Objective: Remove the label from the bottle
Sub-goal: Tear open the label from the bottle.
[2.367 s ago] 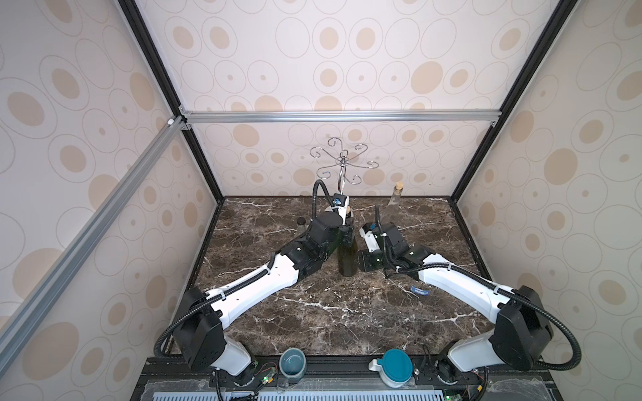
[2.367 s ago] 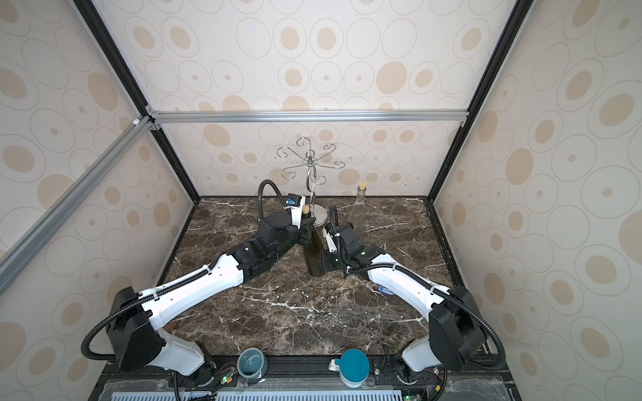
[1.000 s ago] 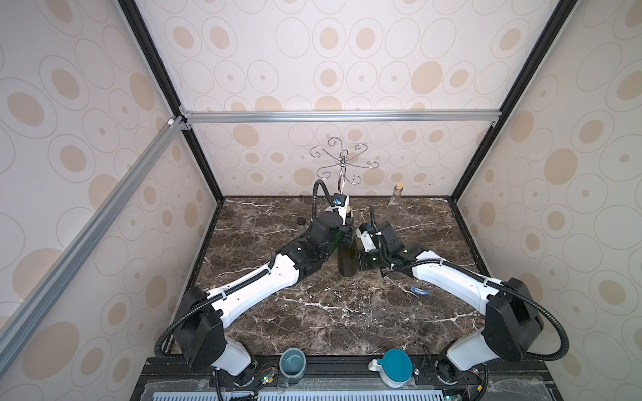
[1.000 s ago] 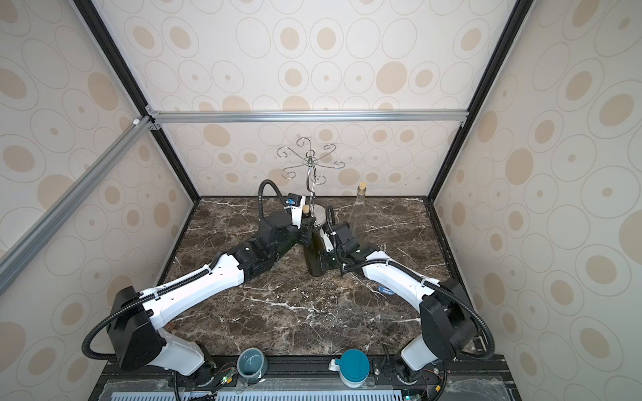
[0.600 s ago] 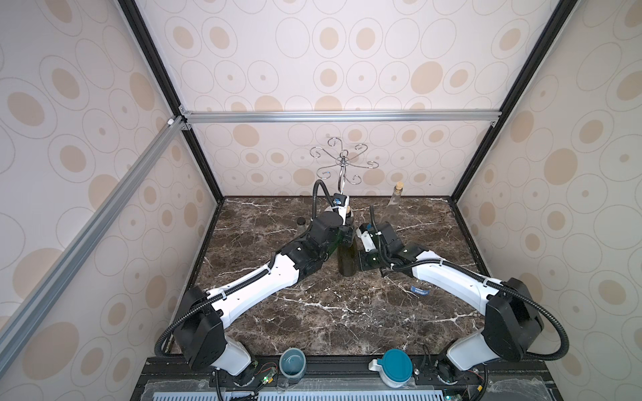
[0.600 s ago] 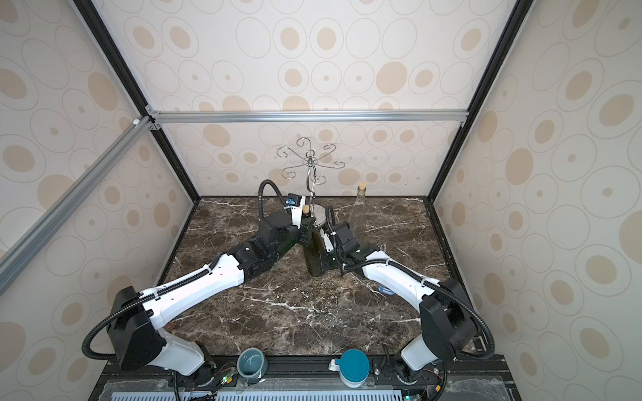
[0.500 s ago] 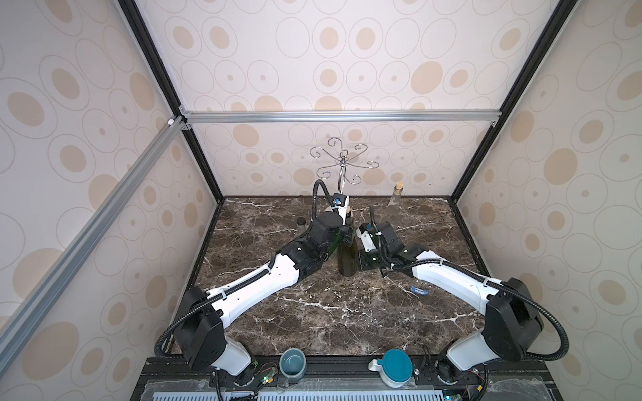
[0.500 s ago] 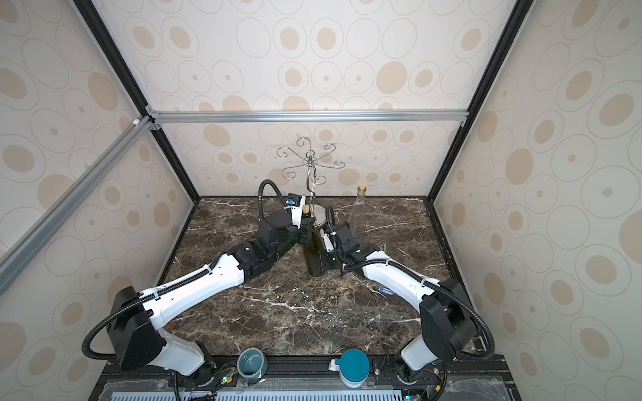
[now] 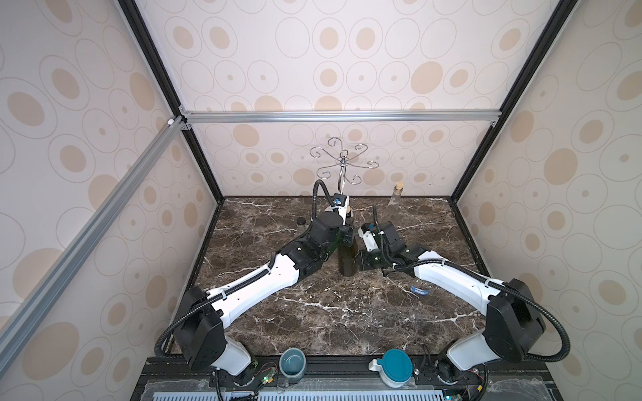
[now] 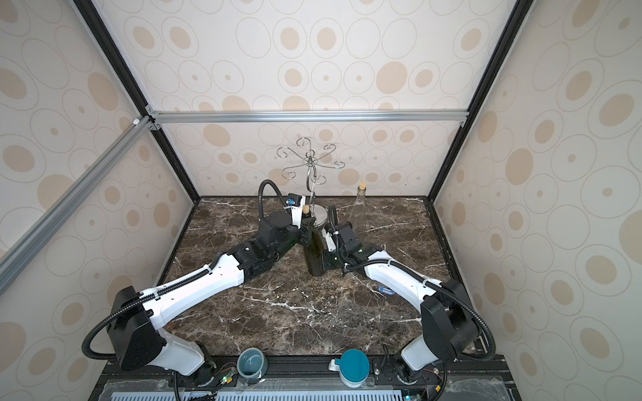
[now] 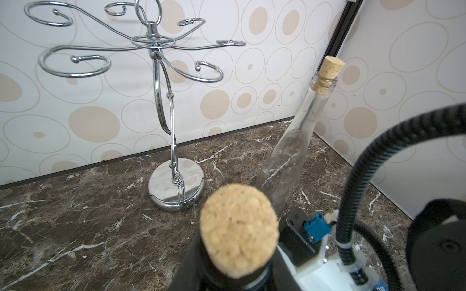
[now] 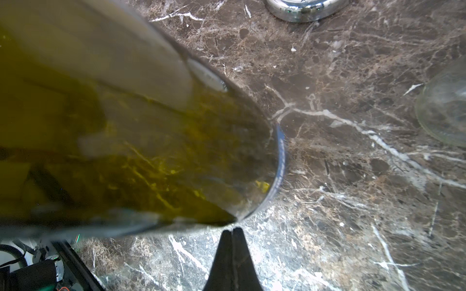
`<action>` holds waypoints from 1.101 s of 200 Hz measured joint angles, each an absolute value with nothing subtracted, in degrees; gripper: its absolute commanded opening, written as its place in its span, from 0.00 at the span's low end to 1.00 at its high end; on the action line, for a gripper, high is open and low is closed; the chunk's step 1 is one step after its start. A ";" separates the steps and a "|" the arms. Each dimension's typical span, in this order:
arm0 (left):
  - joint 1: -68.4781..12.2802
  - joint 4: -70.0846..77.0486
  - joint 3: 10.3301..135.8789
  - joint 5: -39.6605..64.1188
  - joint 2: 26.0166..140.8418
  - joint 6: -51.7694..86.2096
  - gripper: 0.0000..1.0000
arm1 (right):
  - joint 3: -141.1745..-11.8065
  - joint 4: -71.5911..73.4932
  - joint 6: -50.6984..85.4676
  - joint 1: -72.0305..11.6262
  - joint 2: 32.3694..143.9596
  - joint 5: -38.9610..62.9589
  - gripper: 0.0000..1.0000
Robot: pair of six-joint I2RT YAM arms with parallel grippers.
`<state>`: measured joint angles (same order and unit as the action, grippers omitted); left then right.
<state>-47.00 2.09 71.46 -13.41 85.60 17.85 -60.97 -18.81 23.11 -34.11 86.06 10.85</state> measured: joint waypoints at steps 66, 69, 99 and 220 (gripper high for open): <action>-47.00 2.09 71.46 -13.39 85.60 17.82 0.03 | -60.03 -17.74 23.11 -32.47 84.36 11.86 0.00; -47.03 2.09 71.46 -13.37 85.60 17.82 0.03 | -60.01 -17.72 23.14 -32.42 84.31 11.88 0.00; -47.03 2.09 71.46 -13.32 85.60 17.80 0.03 | -59.57 -17.50 23.11 -32.18 84.18 12.19 0.00; -47.05 1.87 71.66 -12.40 85.62 16.19 0.03 | -59.46 -20.14 21.12 -31.79 84.18 12.84 0.00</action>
<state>-47.05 1.87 71.66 -12.40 85.62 16.19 -59.46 -20.14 21.12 -31.79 84.18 12.84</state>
